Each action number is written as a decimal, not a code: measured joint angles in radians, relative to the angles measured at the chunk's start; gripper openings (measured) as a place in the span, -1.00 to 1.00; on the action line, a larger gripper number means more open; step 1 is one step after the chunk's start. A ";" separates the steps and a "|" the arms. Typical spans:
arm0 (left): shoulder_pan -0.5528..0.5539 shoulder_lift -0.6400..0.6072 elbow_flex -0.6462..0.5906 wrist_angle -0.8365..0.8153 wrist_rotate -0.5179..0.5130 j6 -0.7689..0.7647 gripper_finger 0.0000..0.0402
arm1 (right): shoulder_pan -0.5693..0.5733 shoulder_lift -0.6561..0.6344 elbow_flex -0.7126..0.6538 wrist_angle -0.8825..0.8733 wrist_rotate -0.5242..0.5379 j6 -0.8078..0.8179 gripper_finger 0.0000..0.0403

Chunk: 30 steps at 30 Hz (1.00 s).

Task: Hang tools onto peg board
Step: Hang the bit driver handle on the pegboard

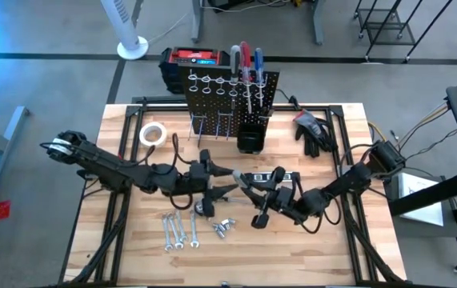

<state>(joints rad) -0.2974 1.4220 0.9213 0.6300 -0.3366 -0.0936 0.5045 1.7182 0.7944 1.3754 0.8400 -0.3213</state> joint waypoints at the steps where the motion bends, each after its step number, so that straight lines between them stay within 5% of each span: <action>1: 0.002 -0.001 0.001 0.002 0.022 0.000 -0.10 | -0.003 0.001 0.000 0.000 -0.009 0.003 -0.65; 15: 0.059 -0.001 0.011 -0.051 0.059 -0.020 0.01 | -0.007 -0.001 0.000 -0.078 0.016 0.055 -0.65; 23: 0.072 -0.001 0.012 -0.037 0.087 -0.007 -0.50 | -0.019 -0.005 0.019 -0.091 0.020 0.038 -0.65; 30: 0.111 0.000 0.050 -0.080 0.190 0.002 -0.52 | -0.034 -0.007 0.034 -0.122 0.016 0.069 -0.65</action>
<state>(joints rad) -0.1865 1.4216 0.9713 0.5501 -0.1462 -0.0917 0.4710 1.7111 0.8289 1.2531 0.8557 -0.2519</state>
